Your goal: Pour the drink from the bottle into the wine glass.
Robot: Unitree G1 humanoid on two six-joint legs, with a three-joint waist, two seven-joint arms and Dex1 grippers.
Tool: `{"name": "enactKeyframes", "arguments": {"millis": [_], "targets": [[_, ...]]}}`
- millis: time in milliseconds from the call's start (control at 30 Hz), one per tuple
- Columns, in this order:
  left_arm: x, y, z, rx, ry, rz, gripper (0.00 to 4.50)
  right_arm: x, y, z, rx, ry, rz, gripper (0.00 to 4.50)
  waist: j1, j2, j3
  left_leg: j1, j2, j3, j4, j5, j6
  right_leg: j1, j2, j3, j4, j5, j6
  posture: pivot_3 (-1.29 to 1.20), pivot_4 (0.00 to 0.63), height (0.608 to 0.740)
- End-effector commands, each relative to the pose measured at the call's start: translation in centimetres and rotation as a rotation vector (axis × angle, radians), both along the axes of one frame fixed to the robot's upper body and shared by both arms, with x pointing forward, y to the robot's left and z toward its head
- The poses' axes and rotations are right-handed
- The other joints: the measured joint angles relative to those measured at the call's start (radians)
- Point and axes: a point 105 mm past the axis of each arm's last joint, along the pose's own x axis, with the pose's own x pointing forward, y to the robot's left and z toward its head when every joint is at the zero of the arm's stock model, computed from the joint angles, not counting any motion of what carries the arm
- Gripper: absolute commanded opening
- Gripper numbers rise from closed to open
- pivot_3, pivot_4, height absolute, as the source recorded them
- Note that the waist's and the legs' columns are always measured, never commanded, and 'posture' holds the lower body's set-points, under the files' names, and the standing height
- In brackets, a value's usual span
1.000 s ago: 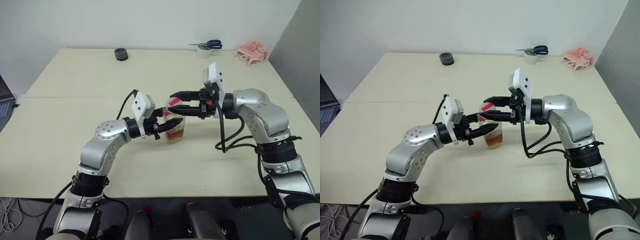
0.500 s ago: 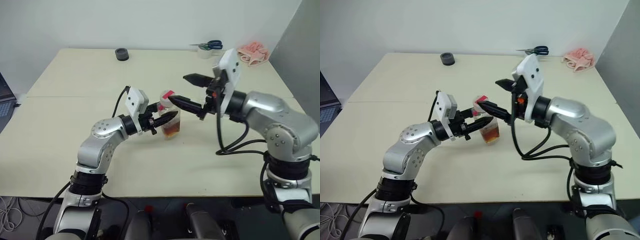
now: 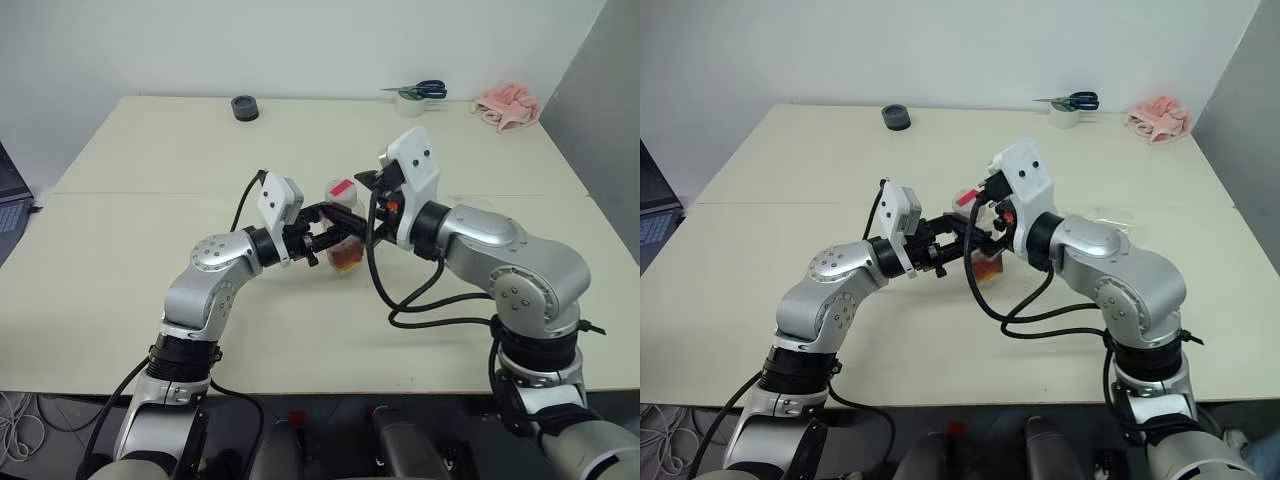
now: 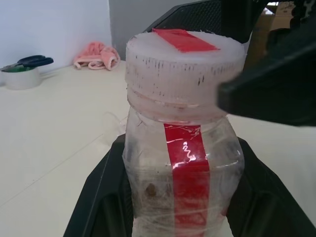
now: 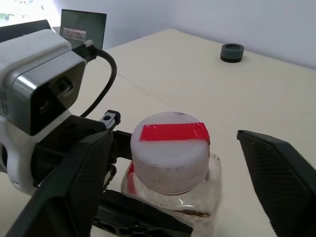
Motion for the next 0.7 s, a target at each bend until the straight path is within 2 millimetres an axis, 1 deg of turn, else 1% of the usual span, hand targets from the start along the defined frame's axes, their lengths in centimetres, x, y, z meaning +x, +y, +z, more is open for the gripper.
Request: {"name": "enactKeyframes", "arguments": {"millis": [33,133,300,400,467,600,700], "targets": [[-0.6,-0.2,1.8,-0.01,-0.086,-0.019,1.91,-0.2,0.4,1.1,0.022,-0.052,0.0,2.96,0.0,0.0,0.0,0.0,0.0,0.0,0.0,0.0,0.0,0.0,0.0,0.0,0.0,0.0,0.0,0.0,0.15,0.74],[-0.6,-0.1,1.8,-0.01,-0.087,-0.013,1.91,-0.2,0.5,1.1,0.024,-0.05,0.002,1.9,-0.001,0.0,0.0,0.0,0.0,0.0,0.0,0.0,0.0,0.0,0.0,0.0,0.0,0.0,0.0,0.0,0.15,0.74],[-0.5,0.0,1.9,-0.01,-0.09,-0.007,1.9,0.1,0.6,1.1,0.028,-0.053,0.011,1.86,-0.001,0.0,0.0,0.0,0.0,0.0,0.0,0.0,0.0,0.0,0.0,0.0,0.0,0.0,0.0,0.0,0.15,0.74],[-0.5,-0.1,1.9,-0.013,-0.089,-0.008,1.9,0.8,1.2,1.8,0.063,-0.117,0.16,1.86,-0.001,0.0,0.0,0.0,0.0,0.0,0.0,0.0,0.0,0.0,0.0,0.0,0.0,0.0,0.0,0.0,0.15,0.74],[-0.4,-0.2,1.9,-0.015,-0.086,-0.011,1.9,0.8,1.6,1.7,0.072,-0.121,0.325,1.86,-0.002,0.0,0.0,0.0,0.0,0.0,0.0,0.0,0.0,0.0,0.0,0.0,0.0,0.0,0.0,0.0,0.15,0.74],[-0.5,-0.4,1.9,-0.009,-0.087,-0.019,1.9,2.8,1.3,0.8,-0.043,-0.133,0.454,1.86,-0.008,0.0,0.0,0.0,0.0,0.001,0.0,0.0,0.0,0.0,0.0,0.0,-0.001,0.0,0.0,0.0,0.15,0.74],[-0.5,-0.1,2.2,-0.007,-0.093,-0.01,1.9,3.2,0.9,0.7,-0.092,-0.142,0.532,1.86,-0.009,0.0,0.0,0.0,0.0,0.001,0.0,0.0,0.0,0.0,0.0,0.0,-0.001,0.0,0.0,0.0,0.15,0.74]]}}
